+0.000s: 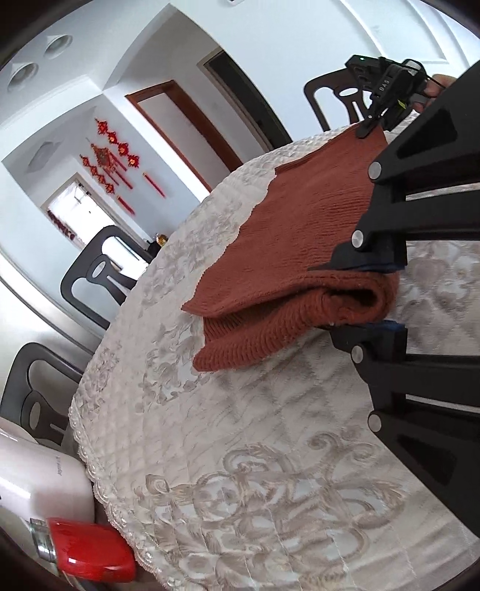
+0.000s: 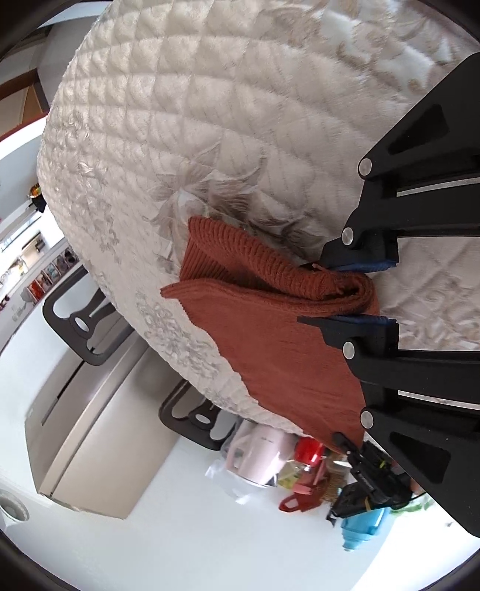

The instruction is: Fold small clothes

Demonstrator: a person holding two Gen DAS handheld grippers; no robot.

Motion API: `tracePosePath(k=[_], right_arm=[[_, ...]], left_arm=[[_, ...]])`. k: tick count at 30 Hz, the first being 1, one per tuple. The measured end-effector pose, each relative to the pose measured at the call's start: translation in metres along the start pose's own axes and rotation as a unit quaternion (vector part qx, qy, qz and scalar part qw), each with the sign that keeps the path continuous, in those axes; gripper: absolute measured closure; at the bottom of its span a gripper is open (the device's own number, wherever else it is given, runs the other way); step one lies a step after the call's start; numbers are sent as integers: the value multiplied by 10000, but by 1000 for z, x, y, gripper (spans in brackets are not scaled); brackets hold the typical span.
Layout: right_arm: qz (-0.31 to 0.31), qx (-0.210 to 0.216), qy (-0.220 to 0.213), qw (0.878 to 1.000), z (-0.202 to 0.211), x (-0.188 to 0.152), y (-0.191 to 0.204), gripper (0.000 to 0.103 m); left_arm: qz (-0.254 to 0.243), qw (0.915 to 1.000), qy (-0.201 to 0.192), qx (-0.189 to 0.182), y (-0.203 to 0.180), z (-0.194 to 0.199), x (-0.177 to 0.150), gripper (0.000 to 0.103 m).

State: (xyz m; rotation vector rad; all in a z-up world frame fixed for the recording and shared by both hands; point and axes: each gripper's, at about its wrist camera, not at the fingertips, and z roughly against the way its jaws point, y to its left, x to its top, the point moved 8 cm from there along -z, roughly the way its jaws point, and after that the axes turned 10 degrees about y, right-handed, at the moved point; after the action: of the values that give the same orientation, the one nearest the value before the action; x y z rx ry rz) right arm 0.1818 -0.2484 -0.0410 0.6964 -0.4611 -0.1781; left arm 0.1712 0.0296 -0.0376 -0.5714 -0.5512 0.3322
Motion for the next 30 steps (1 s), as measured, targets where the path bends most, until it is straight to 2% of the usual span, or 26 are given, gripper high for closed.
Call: tracePosePath(k=[9,19,25,30], right_arm=[[190,-82,248,9995,17,-35,9,85],[235,-183,338,9990,35,-84,4,85],[24,-239,398,9989,32,-104,-11,85],[69,-261,365,9990,32,-106,-13,85]], left_arm=[[-99,9999,107,-45,3,25,-29,83],[-81,9998,169,-90,11,52,-82,83],[-38,9996,257,-70,20,50,-102,83],[-31,9996,290,-65,26,48,-108,83]])
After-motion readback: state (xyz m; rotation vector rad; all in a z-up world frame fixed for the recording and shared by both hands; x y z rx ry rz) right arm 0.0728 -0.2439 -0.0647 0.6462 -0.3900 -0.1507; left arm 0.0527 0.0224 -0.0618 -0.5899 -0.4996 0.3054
